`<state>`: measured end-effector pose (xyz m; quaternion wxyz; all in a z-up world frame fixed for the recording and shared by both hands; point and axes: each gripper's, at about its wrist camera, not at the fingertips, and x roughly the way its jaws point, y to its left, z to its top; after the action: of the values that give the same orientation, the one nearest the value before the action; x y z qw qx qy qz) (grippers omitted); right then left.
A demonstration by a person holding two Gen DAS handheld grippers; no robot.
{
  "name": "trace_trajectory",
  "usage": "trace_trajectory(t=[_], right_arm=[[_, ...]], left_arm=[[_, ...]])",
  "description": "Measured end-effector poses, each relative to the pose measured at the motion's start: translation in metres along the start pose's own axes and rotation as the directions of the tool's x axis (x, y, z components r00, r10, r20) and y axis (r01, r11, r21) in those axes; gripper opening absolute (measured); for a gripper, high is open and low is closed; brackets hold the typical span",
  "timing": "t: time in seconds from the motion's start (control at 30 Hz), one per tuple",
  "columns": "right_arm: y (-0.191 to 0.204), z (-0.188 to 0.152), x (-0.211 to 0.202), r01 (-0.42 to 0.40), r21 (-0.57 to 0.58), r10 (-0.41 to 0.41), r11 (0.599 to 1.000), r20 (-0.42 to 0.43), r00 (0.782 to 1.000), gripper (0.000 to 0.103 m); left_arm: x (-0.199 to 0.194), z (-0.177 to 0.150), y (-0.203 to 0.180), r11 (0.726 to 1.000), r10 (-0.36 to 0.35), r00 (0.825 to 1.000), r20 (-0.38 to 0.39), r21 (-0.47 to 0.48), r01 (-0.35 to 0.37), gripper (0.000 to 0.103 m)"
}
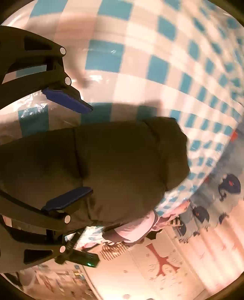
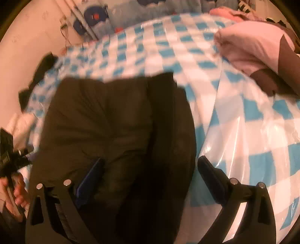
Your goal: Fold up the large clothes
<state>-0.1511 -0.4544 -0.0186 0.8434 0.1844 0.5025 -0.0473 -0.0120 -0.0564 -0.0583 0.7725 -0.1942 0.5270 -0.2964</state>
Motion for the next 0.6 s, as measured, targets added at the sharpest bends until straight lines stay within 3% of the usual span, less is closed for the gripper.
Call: trace_trajectory(t=[0.1, 0.17, 0.27, 0.3, 0.37, 0.43, 0.6], right_arm=[[-0.013, -0.009, 0.019, -0.031, 0.055, 0.032, 0.998, -0.029, 0.999, 0.096], [-0.018, -0.017, 0.027, -0.045, 0.087, 0.048, 0.995, -0.034, 0.998, 0.096], [-0.022, -0.026, 0.032, -0.070, 0.131, 0.073, 0.989, -0.017, 0.997, 0.096], [-0.021, -0.029, 0.033, -0.068, 0.140, 0.070, 0.988, -0.005, 0.998, 0.096], [-0.017, -0.033, 0.035, -0.065, 0.153, 0.065, 0.986, 0.008, 0.998, 0.096], [-0.010, -0.038, 0.037, -0.081, 0.170, 0.078, 0.982, 0.024, 0.997, 0.096], [0.027, -0.040, 0.046, -0.147, 0.176, 0.143, 0.973, 0.035, 0.989, 0.097]], left_arm=[[0.024, -0.002, 0.005, 0.999, -0.039, 0.999, -0.033, -0.035, 0.038, 0.078], [0.036, -0.002, 0.008, 0.995, -0.075, 0.996, -0.048, -0.068, 0.072, 0.085], [0.055, -0.004, 0.005, 0.984, -0.163, 0.981, -0.105, -0.094, 0.154, 0.087], [0.059, -0.005, 0.000, 0.985, -0.163, 0.980, -0.112, -0.076, 0.155, 0.087], [0.061, -0.007, -0.021, 0.993, -0.111, 0.988, -0.104, 0.023, 0.114, 0.087], [0.054, -0.009, -0.039, 0.992, -0.069, 0.995, -0.071, 0.102, 0.076, 0.076], [0.012, -0.005, -0.061, 0.967, 0.030, 0.998, 0.061, 0.250, -0.044, 0.067]])
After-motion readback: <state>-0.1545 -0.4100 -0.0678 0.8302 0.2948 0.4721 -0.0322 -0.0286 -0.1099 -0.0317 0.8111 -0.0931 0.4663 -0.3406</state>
